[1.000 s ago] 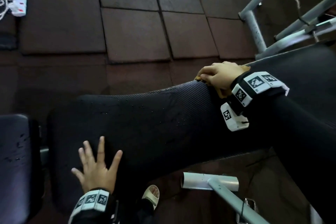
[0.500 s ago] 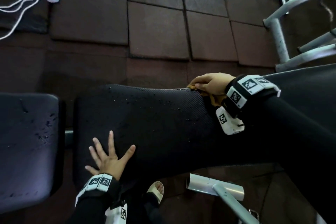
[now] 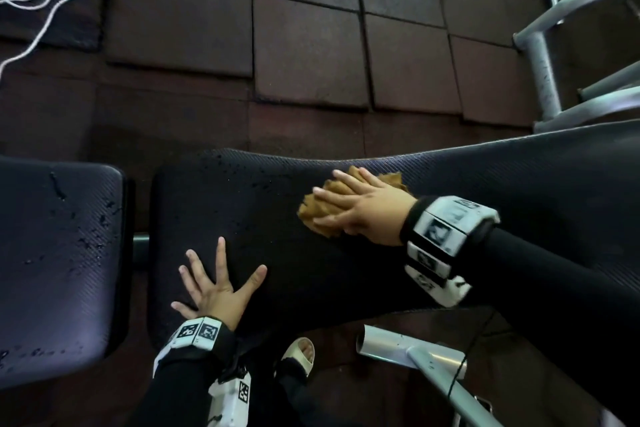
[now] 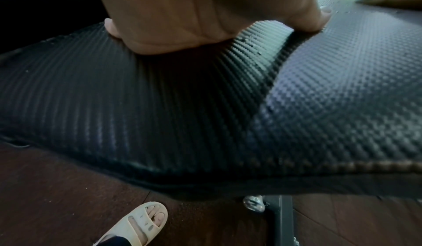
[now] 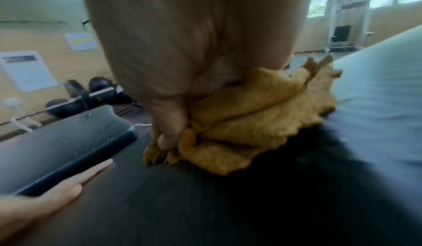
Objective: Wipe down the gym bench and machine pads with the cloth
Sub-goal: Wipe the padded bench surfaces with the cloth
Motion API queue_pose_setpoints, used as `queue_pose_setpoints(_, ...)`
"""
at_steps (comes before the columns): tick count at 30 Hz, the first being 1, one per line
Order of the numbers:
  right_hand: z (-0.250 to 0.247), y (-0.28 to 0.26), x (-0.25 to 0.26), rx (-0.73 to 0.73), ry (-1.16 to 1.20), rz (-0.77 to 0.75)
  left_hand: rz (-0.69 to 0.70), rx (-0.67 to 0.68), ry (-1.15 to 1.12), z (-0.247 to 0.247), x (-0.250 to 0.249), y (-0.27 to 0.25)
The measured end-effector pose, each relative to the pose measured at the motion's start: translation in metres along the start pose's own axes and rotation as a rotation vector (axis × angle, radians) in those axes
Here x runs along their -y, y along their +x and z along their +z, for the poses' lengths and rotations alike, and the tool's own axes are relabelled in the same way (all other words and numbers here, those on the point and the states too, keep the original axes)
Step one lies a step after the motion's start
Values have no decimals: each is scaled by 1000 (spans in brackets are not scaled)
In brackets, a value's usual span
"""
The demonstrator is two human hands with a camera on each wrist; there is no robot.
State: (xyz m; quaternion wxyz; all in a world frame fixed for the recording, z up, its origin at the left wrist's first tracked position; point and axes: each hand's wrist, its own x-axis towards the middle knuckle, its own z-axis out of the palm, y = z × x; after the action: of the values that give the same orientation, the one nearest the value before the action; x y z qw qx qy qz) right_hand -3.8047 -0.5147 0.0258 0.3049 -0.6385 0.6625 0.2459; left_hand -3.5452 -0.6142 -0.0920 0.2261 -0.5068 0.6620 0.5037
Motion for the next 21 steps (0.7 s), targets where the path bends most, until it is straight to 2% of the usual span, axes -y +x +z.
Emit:
queue_pose_setpoints(2, 3, -31, -16, 27, 8, 16, 5, 2, -6, -1, 0, -1)
queue_pose_setpoints(6, -5, -75, -63, -24, 120, 221, 7, 1, -7, -1, 0, -2)
queue_pose_setpoints(9, -16, -64, -82, -57, 260, 342, 12, 0, -9, 0, -1, -2)
queue_pose_setpoints(12, -29, -22, -76, -42, 319, 387, 15, -10, -12, 0, -1, -3)
queue_pose_setpoints(17, -33, 44, -14, -40, 218, 262, 20, -31, -18, 2, 1, 0)
queue_pose_setpoints(21, -15, 36, 29, 12, 105, 108, 19, -39, -18, 4, 4, 3)
